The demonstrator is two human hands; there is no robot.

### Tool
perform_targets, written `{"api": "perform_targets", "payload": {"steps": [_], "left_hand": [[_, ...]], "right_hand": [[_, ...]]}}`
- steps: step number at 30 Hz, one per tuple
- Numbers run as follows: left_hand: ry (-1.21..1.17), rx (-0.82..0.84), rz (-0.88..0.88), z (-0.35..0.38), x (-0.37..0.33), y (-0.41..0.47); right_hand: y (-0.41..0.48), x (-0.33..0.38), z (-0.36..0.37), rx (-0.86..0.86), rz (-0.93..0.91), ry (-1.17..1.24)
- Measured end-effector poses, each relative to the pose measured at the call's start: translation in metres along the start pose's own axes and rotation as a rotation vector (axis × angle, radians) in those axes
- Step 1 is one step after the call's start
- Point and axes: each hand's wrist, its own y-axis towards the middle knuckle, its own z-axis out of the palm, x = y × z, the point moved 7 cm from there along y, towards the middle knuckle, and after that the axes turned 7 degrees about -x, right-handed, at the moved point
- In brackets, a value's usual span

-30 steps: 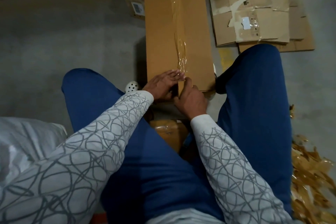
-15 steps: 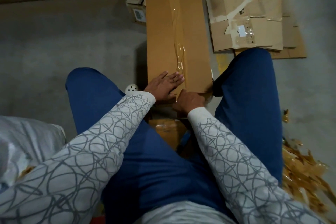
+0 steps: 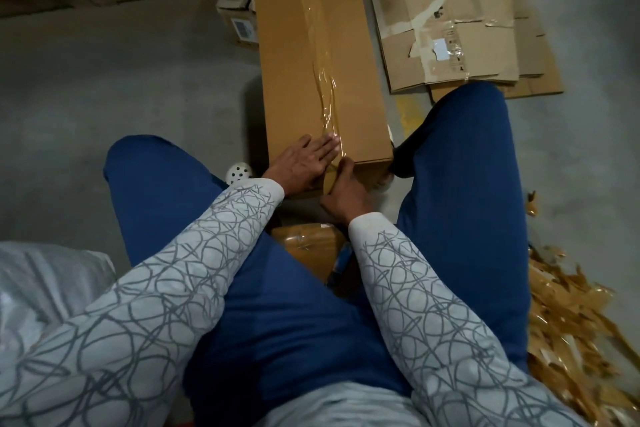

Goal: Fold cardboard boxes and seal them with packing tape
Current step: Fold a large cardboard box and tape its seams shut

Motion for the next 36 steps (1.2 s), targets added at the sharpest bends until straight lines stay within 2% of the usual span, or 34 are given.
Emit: {"api": "perform_targets", "payload": {"steps": [3,5,9,15,17,21,25,28,36], "left_hand": [[-0.02,0.041,-0.135,-0.003,0.015,0.007],[-0.045,0.083,-0.208,-0.001,0.025,0.007],[-0.082,0.116,-0.198,-0.008,0.021,0.015],[-0.574,-0.014,-0.367,-0.029,0.035,0.008],[-0.545,-0.008,-0.346,-0.027,0.029,0.0],[-0.342,0.129,-0.295,-0.018,0.016,-0.003],[-0.225,0.183,-0.263,-0.007,0.01,-0.003],[-0.278,0.224,-0.262,-0.009,0.011,-0.006],[-0.353,0.244,-0.308,-0.01,0.011,-0.008]], "right_hand": [[0.005,-0.002,-0.002,-0.09,0.016,-0.025],[0.006,-0.007,0.001,-0.087,0.044,-0.032],[0.007,-0.012,0.0,-0.088,0.097,-0.06],[0.013,-0.006,-0.001,-0.108,0.161,0.146],[0.015,-0.006,0.001,-0.097,0.168,0.207],[0.022,-0.014,0.009,-0.096,0.224,0.301],[0.025,-0.021,0.014,-0.071,0.247,0.327],[0.024,-0.019,0.015,-0.006,0.246,0.373],[0.025,-0.015,-0.002,0.118,0.309,0.315]]}}
